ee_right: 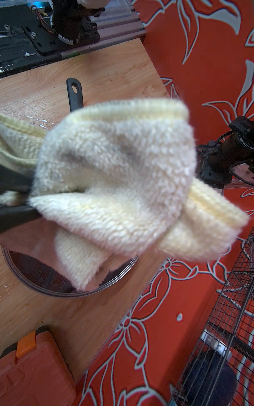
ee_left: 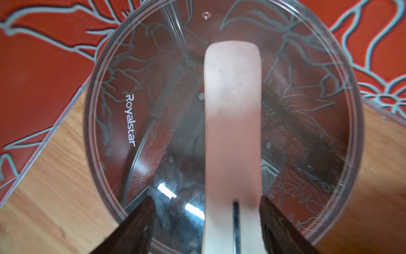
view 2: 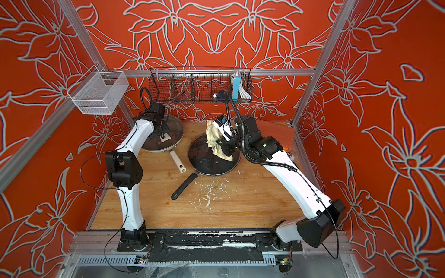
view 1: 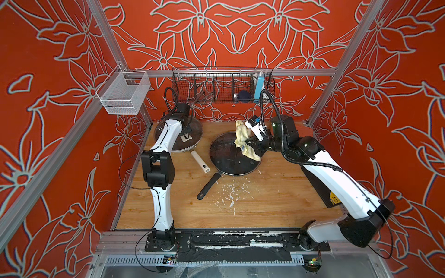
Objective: Wipe the pot lid with a cloth
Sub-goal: Move the cooking pot to the center of the board.
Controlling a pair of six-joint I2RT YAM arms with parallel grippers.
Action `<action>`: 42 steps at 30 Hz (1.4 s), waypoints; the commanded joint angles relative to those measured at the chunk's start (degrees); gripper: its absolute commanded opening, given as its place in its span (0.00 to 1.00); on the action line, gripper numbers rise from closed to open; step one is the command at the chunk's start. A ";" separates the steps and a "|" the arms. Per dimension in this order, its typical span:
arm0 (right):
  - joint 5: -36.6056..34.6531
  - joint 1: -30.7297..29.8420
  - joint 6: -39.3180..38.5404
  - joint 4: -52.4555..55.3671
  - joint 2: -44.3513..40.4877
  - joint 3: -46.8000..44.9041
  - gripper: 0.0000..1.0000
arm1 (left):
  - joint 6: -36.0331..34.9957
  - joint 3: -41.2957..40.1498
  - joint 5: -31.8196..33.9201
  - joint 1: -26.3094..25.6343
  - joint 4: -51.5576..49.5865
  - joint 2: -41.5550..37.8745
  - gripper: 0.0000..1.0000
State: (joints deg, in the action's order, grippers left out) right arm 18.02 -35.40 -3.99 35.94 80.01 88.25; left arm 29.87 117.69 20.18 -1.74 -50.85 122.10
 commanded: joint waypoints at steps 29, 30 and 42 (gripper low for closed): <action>-3.39 -1.56 2.55 -0.96 1.03 1.59 0.00 | -2.92 1.33 -0.61 1.21 -3.13 2.80 0.29; -3.52 -1.77 2.65 -1.04 1.03 1.49 0.00 | -3.30 0.54 -0.67 1.21 -3.35 2.26 0.29; -2.82 -2.40 2.25 -1.22 2.66 2.77 0.00 | -6.04 -11.64 -4.72 1.21 -3.98 -6.90 0.28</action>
State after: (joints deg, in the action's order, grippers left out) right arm 15.05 -37.41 -1.85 35.57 81.95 88.79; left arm 25.10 108.66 16.23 -0.84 -47.64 119.39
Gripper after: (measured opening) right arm 0.095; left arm 0.429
